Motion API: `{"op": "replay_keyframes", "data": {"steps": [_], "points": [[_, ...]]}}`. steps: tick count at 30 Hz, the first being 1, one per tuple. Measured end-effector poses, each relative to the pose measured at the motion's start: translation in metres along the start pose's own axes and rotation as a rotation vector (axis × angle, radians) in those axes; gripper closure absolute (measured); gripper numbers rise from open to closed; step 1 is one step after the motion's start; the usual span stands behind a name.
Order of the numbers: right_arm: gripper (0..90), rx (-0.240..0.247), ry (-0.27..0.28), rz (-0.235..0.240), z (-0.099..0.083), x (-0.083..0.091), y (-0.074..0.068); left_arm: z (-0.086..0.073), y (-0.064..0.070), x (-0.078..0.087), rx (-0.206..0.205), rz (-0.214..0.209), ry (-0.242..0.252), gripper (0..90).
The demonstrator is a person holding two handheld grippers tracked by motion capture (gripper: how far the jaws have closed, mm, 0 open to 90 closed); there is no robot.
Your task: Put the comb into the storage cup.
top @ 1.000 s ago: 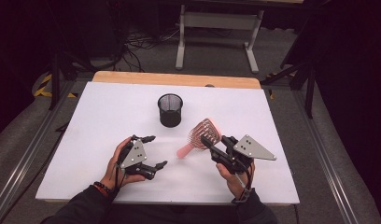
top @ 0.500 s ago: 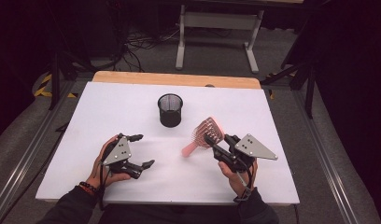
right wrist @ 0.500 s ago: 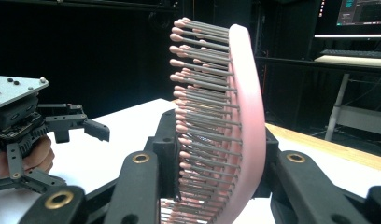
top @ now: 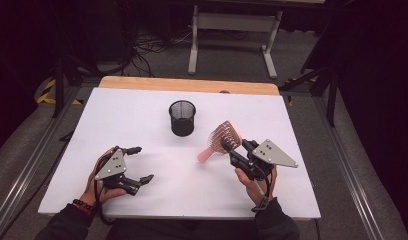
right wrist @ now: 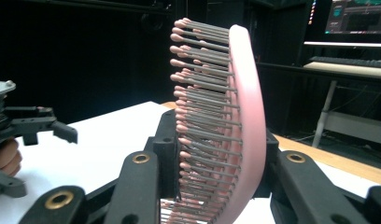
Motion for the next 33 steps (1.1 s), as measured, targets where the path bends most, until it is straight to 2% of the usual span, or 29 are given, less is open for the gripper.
{"op": "replay_keyframes", "data": {"steps": [5, 12, 15, 17, 19, 33], "points": [[64.6, 0.009, 0.017, -0.014, 0.008, -0.002, 0.005, -0.008, -0.005, 0.010, 0.023, 0.020, -0.001, 5.7], [64.6, 0.015, 0.033, -0.024, 0.016, -0.006, 0.008, -0.014, -0.007, 0.017, 0.027, 0.040, -0.006, 6.5], [64.6, 0.017, 0.037, -0.028, 0.019, -0.007, 0.008, -0.015, -0.008, 0.020, 0.025, 0.052, -0.003, 6.5], [64.6, 0.021, 0.044, -0.029, 0.024, -0.009, 0.009, -0.014, -0.009, 0.023, 0.037, 0.066, 0.017, 6.5], [64.6, 0.026, 0.049, -0.036, 0.027, -0.011, 0.011, -0.012, -0.010, 0.024, 0.046, 0.066, 0.030, 6.4], [64.6, 0.063, 0.070, -0.050, 0.057, -0.032, 0.017, -0.015, -0.009, 0.028, 0.057, 0.066, 0.033, 5.9]]}}
Point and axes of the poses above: each handheld gripper's, and its own axes: x roughly backward along the jaws, z roughly out of its top, y roughly to its right, the point moved 9 cm from there along -x, roughly forward along the jaws, and after that the axes turned 1 degree about -x, right-handed, at the moved point
